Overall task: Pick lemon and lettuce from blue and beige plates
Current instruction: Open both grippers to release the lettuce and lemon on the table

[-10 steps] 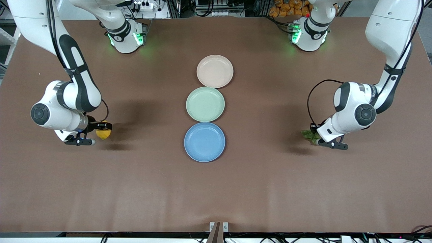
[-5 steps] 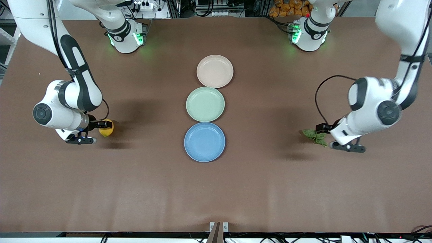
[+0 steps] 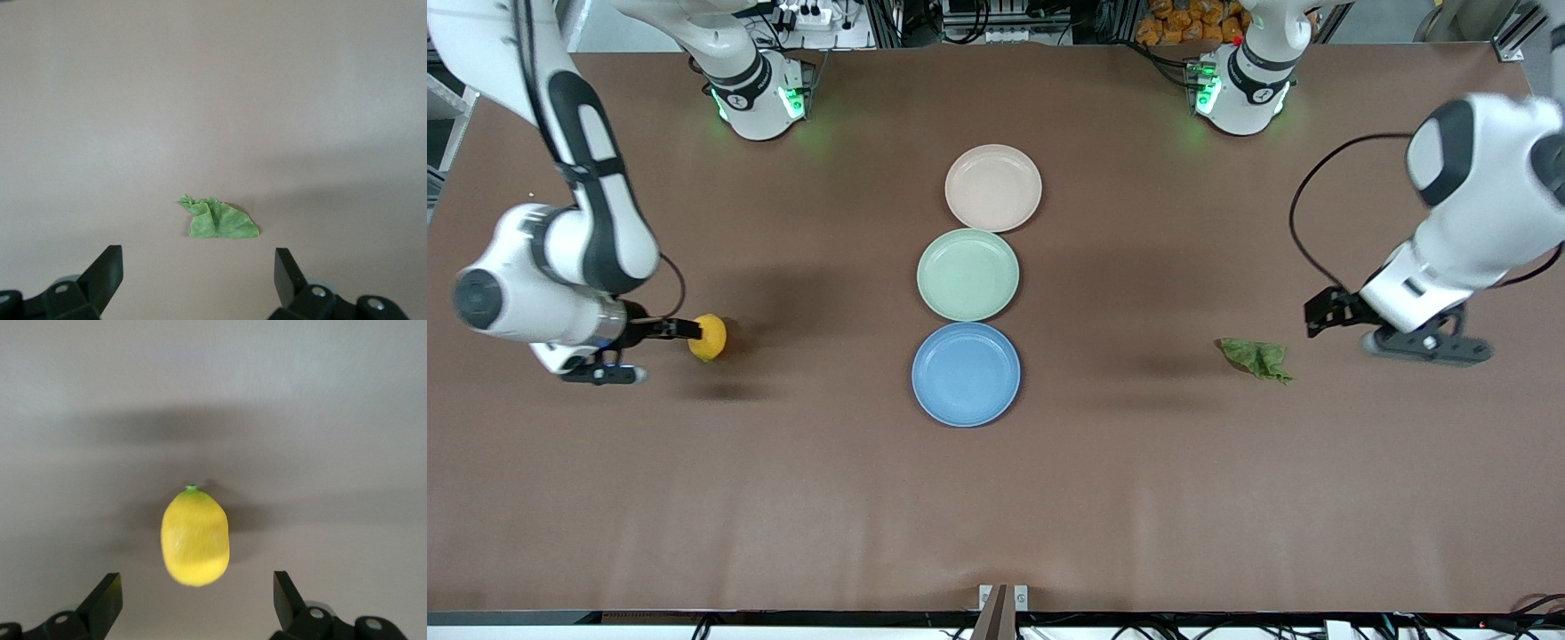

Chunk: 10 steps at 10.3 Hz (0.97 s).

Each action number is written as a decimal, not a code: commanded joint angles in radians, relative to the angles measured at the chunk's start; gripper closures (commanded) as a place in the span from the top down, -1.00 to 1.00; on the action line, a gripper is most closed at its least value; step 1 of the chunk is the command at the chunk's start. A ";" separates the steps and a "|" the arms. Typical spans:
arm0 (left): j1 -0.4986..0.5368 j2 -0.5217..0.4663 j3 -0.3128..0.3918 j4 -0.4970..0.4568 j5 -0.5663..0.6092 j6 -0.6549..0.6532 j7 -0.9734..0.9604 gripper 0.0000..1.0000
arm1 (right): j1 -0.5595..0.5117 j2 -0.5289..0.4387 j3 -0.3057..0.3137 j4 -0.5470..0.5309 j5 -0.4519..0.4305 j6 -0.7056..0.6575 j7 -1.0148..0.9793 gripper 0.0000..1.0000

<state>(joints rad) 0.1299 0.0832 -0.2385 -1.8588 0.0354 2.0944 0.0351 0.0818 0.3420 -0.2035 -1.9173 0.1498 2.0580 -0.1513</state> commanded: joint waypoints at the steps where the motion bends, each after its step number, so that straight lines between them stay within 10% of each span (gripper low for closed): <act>1: -0.006 -0.030 0.008 0.032 -0.020 -0.022 0.003 1.00 | -0.013 -0.021 0.012 0.166 -0.016 -0.175 -0.004 1.00; 10: -0.110 -0.106 0.013 0.210 -0.034 -0.382 -0.189 1.00 | 0.009 -0.190 0.053 0.417 -0.159 -0.464 0.024 1.00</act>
<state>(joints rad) 0.0497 0.0085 -0.2353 -1.6508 0.0251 1.7530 -0.0680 0.0878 0.1540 -0.1658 -1.5332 0.0105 1.6334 -0.1494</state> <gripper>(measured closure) 0.000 0.000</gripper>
